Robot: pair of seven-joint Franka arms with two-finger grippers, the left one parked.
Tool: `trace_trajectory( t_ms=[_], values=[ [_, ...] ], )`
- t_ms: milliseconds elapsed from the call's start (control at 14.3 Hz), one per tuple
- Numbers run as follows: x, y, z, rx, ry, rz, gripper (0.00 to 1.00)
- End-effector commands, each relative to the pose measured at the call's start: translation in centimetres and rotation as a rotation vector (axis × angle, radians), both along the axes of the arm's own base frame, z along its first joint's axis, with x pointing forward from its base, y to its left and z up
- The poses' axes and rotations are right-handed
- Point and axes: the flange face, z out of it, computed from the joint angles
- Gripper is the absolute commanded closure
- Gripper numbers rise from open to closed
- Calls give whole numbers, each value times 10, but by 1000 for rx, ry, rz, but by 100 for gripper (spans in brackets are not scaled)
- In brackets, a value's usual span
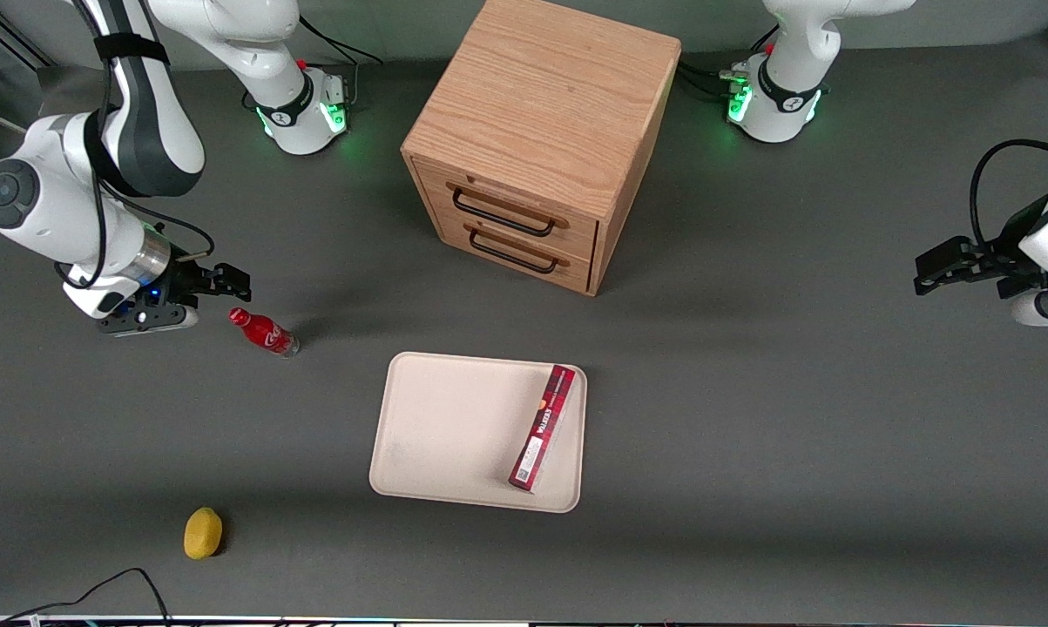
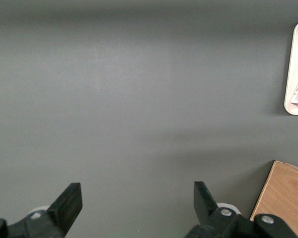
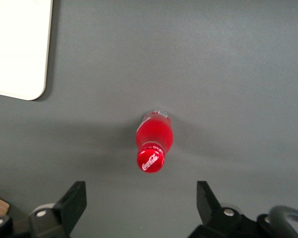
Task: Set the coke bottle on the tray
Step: 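Close the right gripper around the bottle's cap end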
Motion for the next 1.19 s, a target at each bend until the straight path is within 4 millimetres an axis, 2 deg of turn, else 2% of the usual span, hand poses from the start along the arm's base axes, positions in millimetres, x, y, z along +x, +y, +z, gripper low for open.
trace_trajectory(
  t_ms=[0,209,419,558,698,837,907,1047,1116],
  values=[
    [-2,-8,-21,-10,-39,23,2],
    [0,-8,-41,-6,-47,22,2],
    [4,-8,-50,-1,-61,18,5],
    [4,-9,-55,0,-63,18,12],
    [2,-9,-57,-2,-66,19,26],
    [-3,-9,-59,-4,-64,19,45],
    [-5,-8,-59,-5,-64,20,58],
    [-8,-9,-57,-7,-65,18,97],
    [-8,-9,-54,-8,-70,19,100]
  ],
)
